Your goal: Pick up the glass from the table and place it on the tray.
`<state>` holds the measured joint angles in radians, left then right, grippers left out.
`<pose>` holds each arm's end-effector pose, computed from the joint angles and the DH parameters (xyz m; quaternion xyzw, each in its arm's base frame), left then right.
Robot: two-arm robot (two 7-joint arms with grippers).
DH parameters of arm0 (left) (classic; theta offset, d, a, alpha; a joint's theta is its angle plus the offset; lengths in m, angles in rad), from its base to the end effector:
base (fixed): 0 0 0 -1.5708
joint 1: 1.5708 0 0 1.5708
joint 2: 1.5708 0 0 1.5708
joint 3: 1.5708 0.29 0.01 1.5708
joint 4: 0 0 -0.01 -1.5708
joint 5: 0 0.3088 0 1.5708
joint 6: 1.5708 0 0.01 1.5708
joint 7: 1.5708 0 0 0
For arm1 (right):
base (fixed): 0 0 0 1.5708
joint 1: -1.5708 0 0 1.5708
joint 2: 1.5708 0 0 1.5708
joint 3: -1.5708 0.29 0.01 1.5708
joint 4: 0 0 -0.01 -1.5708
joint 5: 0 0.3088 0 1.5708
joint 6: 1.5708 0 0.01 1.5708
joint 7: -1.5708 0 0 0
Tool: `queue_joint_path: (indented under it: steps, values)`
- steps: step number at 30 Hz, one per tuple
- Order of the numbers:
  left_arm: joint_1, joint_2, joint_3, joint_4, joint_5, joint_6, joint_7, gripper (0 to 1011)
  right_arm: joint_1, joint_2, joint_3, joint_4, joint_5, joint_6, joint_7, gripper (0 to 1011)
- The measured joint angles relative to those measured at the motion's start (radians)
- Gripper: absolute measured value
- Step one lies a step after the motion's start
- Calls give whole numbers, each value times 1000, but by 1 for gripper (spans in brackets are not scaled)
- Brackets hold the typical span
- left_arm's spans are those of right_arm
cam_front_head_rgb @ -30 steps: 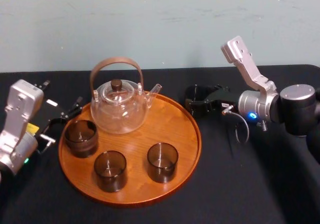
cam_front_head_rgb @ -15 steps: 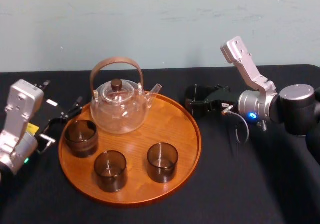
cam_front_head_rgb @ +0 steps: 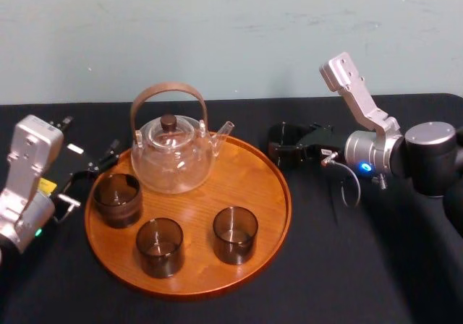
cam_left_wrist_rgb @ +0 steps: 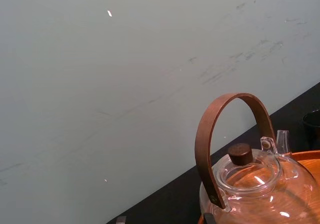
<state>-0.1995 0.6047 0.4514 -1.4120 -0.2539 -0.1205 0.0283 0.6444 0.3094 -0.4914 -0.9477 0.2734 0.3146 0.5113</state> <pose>0.3581 0.0827 -0.3023 0.1415 -0.1325 0.5799 0.7913 0.4845 -0.0301 -0.2625 -0.2227 0.0958 -0.4205 0.8743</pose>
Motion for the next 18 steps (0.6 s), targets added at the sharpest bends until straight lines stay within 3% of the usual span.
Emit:
queue_joint_path:
  steps: [10, 18]
  values:
    - [0, 0, 0, 0, 0, 0, 0, 1001, -11, 9, 6, -22, 7, 0, 10, 898]
    - [0, 0, 0, 0, 0, 0, 0, 1001, -61, 58, 26, -149, 35, 15, 31, 896]
